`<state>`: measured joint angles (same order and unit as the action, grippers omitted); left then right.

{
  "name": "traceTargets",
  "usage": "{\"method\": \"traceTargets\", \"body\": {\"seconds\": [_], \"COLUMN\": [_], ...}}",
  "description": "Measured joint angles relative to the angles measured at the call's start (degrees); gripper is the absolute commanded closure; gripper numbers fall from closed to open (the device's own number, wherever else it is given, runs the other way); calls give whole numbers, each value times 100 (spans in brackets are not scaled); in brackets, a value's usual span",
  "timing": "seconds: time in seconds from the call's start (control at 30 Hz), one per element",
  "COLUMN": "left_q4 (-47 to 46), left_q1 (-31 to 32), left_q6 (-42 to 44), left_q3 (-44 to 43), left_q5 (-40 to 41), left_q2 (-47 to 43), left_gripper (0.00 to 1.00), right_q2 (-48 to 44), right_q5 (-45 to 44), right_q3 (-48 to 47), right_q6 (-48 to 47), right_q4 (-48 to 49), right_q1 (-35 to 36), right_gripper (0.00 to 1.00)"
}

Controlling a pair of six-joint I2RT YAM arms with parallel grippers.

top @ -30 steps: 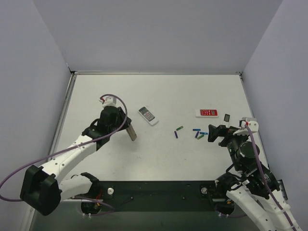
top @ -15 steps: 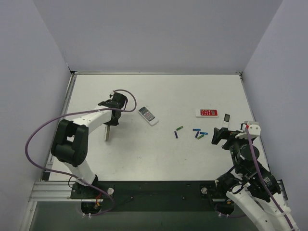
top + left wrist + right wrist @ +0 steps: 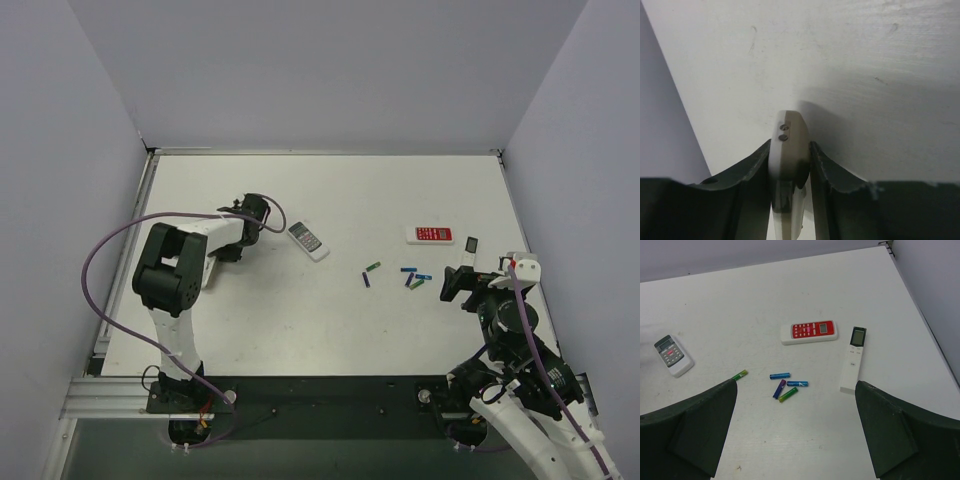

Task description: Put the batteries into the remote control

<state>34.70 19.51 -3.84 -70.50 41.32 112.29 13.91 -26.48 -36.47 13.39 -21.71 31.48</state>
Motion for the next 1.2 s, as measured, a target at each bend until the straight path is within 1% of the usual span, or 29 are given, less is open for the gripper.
{"method": "traceTargets", "body": {"seconds": [0.07, 0.1, 0.17, 0.2, 0.33, 0.43, 0.57, 0.67, 0.83, 0.9, 1.0, 1.1, 1.2], "left_q4": [-55, -72, -85, -83, -81, -81, -90, -122, -470, -802, -1209, -1375, -1491], "left_q1": [7, 26, 61, 83, 195, 267, 302, 240, -188, -461, -942, -1276, -1316], "left_q6": [-31, -50, -63, -85, -232, -417, -721, -933, -1335, -1523, -1834, -2070, -2184], "left_q3": [22, 26, 26, 28, 28, 44, 236, 461, 966, 1285, 1912, 2398, 2706], "left_q5": [-35, -9, 35, 61, -74, -442, -1158, -1661, -2612, -2999, -3545, -3775, -3790], "left_q2": [0, 0, -11, -26, -164, -319, -699, -1150, -2476, -3158, -4415, -5685, -6977], "left_gripper": [48, 42, 37, 32, 23, 18, 16, 15, 14, 13, 12, 12, 12], "right_q2": [0, 2, 9, 9, 9, 4, -50, -118, -179, -212, -278, -348, -494], "right_q5": [-13, -15, -17, -20, -50, -87, -175, -267, -455, -575, -772, -962, -1126], "right_q3": [0, 0, 0, 0, 0, -4, -7, -22, -125, -157, -192, -210, -212], "right_q6": [0, -2, -2, -2, -2, -20, -70, -142, -269, -315, -343, -339, -308], "right_q4": [-2, -2, -4, -7, -28, -63, -151, -240, -348, -369, -426, -455, -511], "right_q1": [0, 0, 0, 0, 0, 0, 0, 0, 0, 0, 0, 0, 0], "right_gripper": [2, 2, 2, 2, 2, 2, 1, 1, 1, 1, 0, 0, 0]}}
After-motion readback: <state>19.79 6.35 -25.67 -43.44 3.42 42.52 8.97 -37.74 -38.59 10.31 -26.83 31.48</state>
